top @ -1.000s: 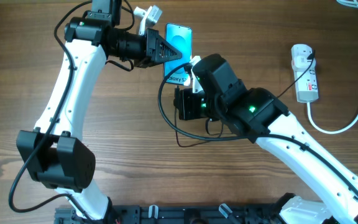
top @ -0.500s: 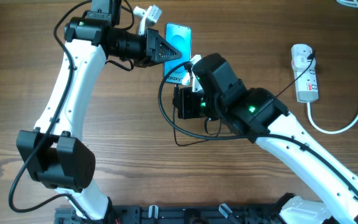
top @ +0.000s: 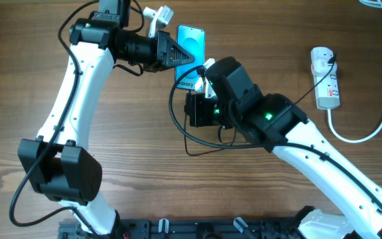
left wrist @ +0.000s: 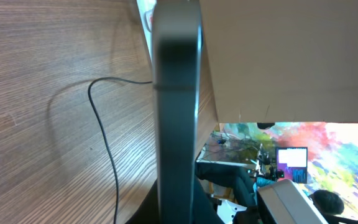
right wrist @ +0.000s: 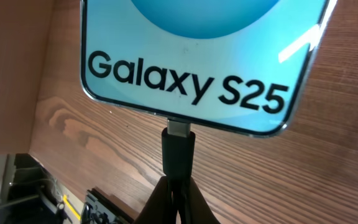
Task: Plug charger to phone and switch on socket
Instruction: 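Push the USB-C plug up into the phone's bottom port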
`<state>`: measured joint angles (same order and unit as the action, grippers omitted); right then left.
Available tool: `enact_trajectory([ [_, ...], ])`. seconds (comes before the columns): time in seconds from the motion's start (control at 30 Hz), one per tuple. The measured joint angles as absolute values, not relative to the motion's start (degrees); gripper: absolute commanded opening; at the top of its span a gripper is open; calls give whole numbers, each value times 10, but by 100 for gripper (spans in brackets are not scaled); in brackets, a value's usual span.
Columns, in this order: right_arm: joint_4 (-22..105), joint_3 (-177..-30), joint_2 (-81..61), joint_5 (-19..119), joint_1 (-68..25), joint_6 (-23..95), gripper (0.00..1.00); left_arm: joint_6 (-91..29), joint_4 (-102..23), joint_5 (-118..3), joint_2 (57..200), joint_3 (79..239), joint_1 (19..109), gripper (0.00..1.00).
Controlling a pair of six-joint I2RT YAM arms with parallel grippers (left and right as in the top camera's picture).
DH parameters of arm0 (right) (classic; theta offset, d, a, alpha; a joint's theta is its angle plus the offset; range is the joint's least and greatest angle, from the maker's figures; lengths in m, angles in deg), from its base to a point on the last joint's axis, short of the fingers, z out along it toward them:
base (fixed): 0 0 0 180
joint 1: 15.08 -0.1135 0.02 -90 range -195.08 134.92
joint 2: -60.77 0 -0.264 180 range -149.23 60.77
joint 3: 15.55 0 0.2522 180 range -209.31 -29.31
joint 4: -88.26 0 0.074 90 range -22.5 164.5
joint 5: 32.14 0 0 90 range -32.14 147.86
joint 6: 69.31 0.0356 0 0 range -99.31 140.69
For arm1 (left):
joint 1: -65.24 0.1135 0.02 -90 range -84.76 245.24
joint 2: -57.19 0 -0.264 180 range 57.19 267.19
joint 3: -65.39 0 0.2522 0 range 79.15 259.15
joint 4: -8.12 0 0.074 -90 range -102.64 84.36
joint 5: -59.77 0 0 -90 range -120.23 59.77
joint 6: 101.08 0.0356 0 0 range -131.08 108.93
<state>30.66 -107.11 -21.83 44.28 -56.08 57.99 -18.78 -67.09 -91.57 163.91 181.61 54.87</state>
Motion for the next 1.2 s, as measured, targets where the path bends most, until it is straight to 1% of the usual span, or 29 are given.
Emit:
enact_trajectory([
  [0.3,306,-1071,-225,442,-561,580,4,-186,-671,-896,1639,1816,544,4],
  [0.53,302,-1071,-225,424,-549,580,4,-160,-678,-885,1639,1816,544,4],
  [1.2,311,-1071,-225,414,-550,579,4,-175,-690,-879,1639,1816,545,4],
])
